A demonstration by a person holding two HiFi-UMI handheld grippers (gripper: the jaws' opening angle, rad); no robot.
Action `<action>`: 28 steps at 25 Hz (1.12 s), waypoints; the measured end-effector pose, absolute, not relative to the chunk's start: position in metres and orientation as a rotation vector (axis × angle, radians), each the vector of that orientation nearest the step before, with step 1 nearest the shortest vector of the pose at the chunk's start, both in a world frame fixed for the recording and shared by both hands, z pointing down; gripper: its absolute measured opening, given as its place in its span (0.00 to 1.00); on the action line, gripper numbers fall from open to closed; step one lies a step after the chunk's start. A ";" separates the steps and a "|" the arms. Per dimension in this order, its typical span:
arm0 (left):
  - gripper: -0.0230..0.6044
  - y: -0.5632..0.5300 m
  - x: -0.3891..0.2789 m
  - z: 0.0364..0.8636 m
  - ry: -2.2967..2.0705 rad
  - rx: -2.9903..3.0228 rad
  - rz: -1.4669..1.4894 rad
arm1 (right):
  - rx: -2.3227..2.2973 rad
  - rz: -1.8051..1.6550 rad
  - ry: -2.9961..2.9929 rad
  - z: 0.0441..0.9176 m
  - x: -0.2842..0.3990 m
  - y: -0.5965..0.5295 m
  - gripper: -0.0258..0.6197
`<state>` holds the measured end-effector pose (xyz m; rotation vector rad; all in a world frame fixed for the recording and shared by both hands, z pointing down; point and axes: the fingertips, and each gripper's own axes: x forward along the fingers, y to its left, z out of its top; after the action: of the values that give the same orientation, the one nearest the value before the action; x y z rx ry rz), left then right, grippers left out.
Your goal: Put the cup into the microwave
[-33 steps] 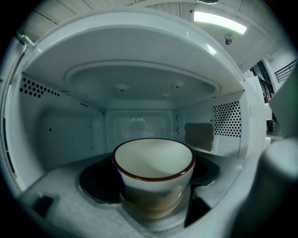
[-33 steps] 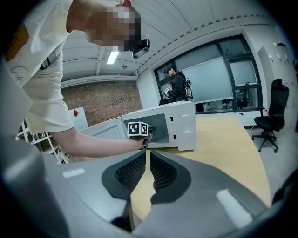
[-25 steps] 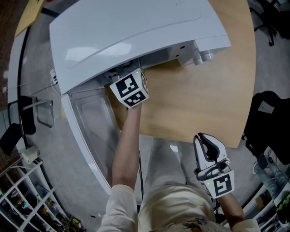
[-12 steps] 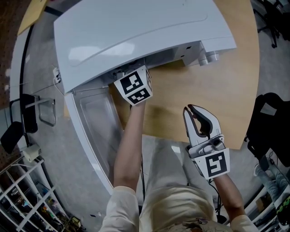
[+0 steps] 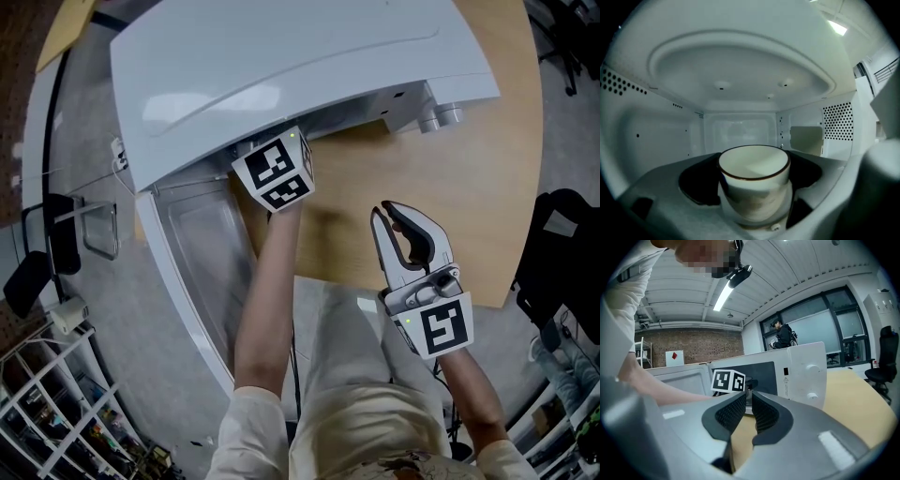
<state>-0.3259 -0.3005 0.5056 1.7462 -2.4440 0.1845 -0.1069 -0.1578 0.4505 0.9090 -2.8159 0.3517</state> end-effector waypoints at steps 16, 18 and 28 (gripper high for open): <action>0.09 -0.144 -0.197 0.449 -2.190 1.749 0.118 | 0.938 0.332 -2.788 0.399 -0.069 -0.139 0.05; 0.04 -0.127 -0.184 0.429 -2.159 1.793 0.141 | 0.970 0.332 -2.770 0.388 -0.058 -0.133 0.05; 0.04 -0.051 -0.126 0.356 -1.916 2.070 0.316 | 1.017 0.299 -2.752 0.351 -0.052 -0.092 0.05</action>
<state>-0.1262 -0.0506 0.3557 2.0704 -1.9156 0.3158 -0.0520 -0.0920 0.3514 1.0171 -2.7524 0.2993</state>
